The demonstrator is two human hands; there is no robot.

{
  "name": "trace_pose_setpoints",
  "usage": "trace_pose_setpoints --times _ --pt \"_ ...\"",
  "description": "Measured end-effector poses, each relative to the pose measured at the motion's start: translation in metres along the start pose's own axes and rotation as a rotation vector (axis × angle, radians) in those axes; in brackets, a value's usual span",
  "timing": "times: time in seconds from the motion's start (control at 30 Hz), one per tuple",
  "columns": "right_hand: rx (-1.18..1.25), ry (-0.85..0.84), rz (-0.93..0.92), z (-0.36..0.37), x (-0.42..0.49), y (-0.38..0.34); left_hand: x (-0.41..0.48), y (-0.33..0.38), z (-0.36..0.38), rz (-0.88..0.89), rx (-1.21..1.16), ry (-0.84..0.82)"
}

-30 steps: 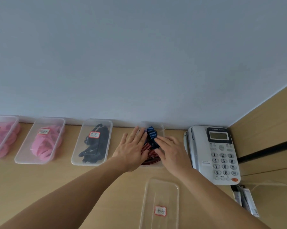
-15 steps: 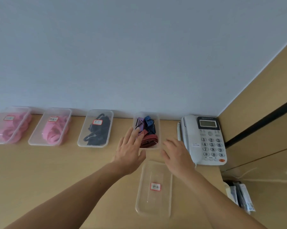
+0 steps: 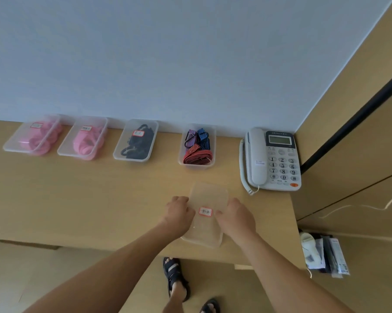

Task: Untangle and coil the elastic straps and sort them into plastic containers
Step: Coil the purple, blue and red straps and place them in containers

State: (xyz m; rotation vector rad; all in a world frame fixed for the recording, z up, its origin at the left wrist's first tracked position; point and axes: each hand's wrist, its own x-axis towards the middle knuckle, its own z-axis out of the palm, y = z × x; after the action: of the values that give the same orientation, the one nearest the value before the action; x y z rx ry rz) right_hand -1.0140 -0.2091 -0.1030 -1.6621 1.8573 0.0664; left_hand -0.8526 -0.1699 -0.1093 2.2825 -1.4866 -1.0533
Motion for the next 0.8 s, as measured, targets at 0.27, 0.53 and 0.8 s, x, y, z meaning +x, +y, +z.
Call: trace_pose_setpoints --times 0.27,0.53,0.8 --pt "0.401 -0.069 0.173 0.012 0.002 -0.010 -0.006 0.000 0.007 -0.057 -0.028 -0.007" --pt "0.803 0.021 0.056 0.010 -0.008 -0.008 -0.011 -0.005 -0.002 -0.058 -0.259 -0.014" --pt "0.844 0.072 -0.215 -0.030 0.008 -0.049 0.026 -0.001 -0.050 -0.014 -0.339 0.175"
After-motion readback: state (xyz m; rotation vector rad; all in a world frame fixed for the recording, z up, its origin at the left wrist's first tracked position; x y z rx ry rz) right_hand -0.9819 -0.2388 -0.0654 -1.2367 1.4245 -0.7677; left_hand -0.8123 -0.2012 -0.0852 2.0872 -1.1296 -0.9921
